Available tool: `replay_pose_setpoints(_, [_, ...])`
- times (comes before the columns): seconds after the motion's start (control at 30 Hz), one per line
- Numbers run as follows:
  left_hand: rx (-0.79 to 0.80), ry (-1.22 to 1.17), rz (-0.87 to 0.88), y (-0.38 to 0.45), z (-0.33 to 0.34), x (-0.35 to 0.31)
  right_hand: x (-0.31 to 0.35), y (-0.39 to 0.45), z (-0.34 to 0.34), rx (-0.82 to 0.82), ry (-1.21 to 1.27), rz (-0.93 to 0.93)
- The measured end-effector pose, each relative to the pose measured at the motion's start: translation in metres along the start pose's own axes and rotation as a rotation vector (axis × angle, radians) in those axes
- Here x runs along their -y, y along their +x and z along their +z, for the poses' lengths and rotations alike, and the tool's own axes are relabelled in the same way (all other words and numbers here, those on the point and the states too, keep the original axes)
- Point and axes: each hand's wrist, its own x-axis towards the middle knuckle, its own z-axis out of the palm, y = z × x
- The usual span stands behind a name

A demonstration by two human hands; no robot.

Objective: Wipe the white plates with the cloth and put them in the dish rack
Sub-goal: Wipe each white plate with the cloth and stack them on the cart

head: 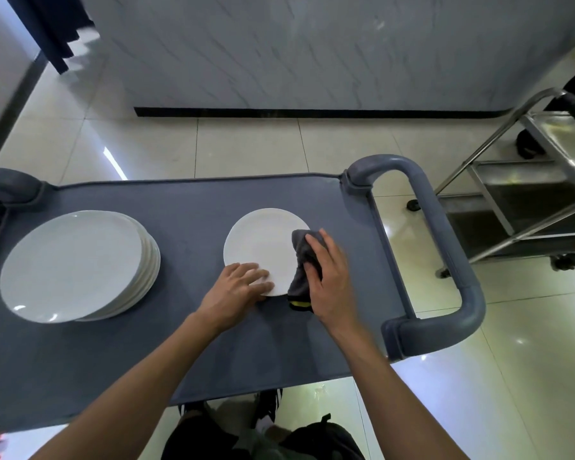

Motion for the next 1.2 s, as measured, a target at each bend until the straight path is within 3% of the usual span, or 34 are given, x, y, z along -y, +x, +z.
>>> replay_pose_setpoints(0.57, [0.082,0.063,-0.195,0.003,-0.017,-0.001,0.008,0.014,0.019,0.070,-0.049,-0.119])
replay_pose_setpoints(1.2, [-0.268,0.103,-0.756,-0.117,-0.141,0.086,0.151,0.048,0.118,0.261,0.017,-0.410])
